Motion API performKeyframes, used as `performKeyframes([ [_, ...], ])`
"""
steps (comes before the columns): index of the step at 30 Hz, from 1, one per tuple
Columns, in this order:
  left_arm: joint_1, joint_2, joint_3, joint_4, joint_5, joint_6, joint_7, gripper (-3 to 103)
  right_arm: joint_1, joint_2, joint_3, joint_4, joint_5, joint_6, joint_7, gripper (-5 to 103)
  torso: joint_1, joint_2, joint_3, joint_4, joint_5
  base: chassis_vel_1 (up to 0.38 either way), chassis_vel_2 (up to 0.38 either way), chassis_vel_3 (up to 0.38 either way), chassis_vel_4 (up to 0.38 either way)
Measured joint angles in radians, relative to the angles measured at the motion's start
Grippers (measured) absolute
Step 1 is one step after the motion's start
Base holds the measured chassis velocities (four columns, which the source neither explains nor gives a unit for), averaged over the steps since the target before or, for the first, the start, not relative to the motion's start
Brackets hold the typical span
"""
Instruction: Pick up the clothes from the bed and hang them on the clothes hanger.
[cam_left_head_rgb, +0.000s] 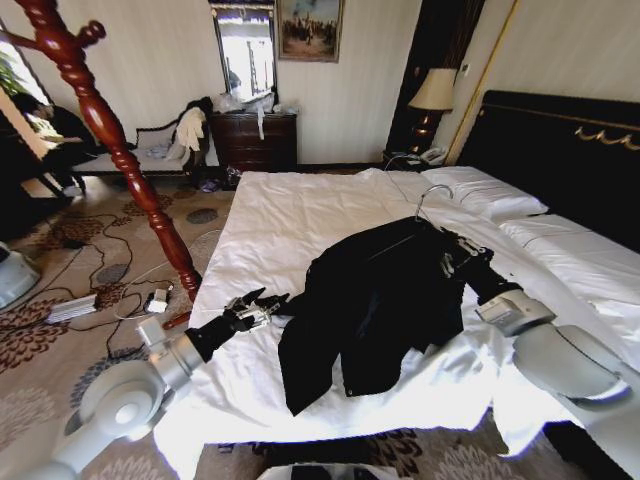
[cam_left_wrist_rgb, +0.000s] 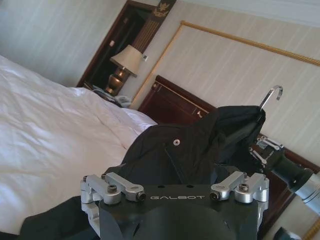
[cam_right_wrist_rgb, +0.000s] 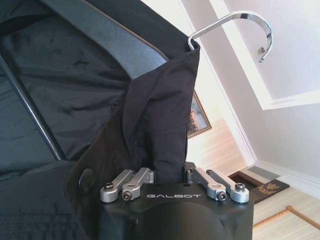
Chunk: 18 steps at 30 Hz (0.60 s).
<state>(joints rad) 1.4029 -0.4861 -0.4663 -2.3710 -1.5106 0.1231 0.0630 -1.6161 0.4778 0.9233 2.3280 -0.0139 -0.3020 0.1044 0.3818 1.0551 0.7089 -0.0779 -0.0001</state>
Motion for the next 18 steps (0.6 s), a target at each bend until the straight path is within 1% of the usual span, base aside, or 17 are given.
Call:
performKeyframes([
  [4,-0.165,0.011,0.104,0.026,-0.083,0.007,-0.002,99,0.002,-0.003,0.000,0.005,0.003,-0.004,0.002,23,0.000,0.000,0.000,-0.0001,0.0001,0.000,0.000,0.000,0.000],
  [5,-0.296,-0.005,0.201,0.059,-0.133,0.014,-0.001,99,0.002,-0.003,0.000,0.006,0.005,-0.005,0.002,23,0.000,0.000,0.000,-0.0001,0.0001,0.000,0.000,0.000,0.000],
  [7,-0.351,-0.022,0.257,0.085,-0.153,0.017,-0.004,99,0.000,-0.003,0.002,0.008,0.006,-0.005,0.003,23,0.000,0.000,0.000,-0.0001,0.0001,0.000,0.000,0.000,0.000],
  [8,-0.351,-0.022,0.257,0.085,-0.153,0.017,-0.004,99,0.000,-0.003,0.002,0.008,0.006,-0.005,0.003,23,0.000,0.000,0.000,-0.0001,0.0001,0.000,0.000,0.000,0.000],
  [12,-0.418,-0.056,0.346,0.133,-0.157,0.025,-0.005,98,-0.001,-0.004,0.004,0.012,0.014,-0.008,0.004,23,0.000,0.000,0.000,0.0001,0.0001,0.000,0.000,0.000,0.000],
  [14,-0.433,-0.064,0.361,0.143,-0.156,0.027,-0.003,98,-0.001,-0.006,0.005,0.012,0.017,-0.009,0.005,23,0.000,0.000,0.000,0.0001,0.0001,0.000,0.000,0.000,0.000],
  [17,-0.525,-0.102,0.436,0.177,-0.160,0.031,-0.004,98,0.004,-0.014,0.009,0.013,0.025,-0.013,0.006,23,0.000,0.000,0.000,0.0000,0.0000,0.000,0.000,0.000,0.000],
  [18,-0.555,-0.115,0.461,0.187,-0.160,0.032,-0.007,96,0.007,-0.016,0.009,0.012,0.026,-0.014,0.007,23,0.000,0.000,0.000,-0.0001,0.0001,0.000,0.000,0.000,0.000],
])
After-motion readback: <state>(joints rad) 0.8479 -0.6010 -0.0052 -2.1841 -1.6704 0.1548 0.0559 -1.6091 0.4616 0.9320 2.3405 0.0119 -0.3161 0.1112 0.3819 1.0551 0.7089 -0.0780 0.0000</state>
